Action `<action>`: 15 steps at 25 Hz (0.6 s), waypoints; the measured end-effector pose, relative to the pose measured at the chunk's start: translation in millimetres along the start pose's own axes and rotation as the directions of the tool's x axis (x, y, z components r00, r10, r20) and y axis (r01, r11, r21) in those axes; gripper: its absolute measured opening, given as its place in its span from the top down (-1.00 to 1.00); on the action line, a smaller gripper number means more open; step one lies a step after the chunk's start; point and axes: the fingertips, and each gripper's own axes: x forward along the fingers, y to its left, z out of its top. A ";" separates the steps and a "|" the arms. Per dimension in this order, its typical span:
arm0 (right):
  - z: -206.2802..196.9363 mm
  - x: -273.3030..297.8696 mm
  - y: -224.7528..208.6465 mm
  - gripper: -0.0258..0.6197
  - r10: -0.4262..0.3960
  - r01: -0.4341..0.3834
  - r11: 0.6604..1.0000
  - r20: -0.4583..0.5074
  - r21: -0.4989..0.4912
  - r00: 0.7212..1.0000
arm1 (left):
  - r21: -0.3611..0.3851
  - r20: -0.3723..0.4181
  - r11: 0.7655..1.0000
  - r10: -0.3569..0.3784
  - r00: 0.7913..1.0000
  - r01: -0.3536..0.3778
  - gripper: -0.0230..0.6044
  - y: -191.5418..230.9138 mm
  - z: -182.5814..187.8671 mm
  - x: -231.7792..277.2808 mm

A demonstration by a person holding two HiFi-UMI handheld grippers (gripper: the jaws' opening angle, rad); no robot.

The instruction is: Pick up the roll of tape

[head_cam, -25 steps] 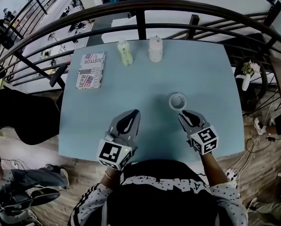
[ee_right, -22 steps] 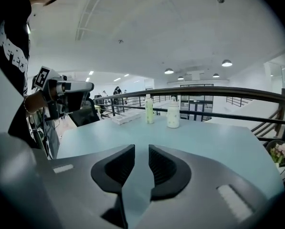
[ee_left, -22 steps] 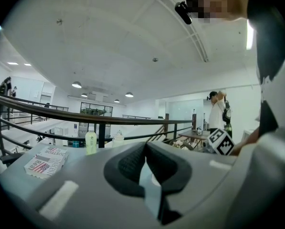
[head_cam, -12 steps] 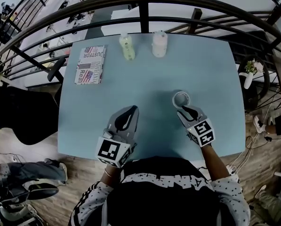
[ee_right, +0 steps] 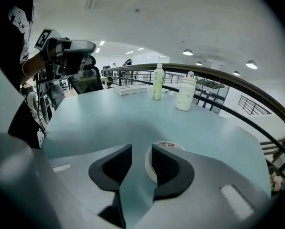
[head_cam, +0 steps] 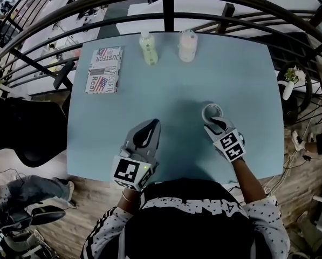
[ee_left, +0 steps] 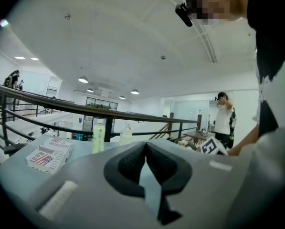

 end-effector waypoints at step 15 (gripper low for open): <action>-31.0 34.5 -12.0 0.46 0.004 -0.027 0.991 -0.170 -0.131 0.985 | -0.033 -0.013 0.999 0.027 1.000 -0.027 0.93 15.5 -11.4 1.9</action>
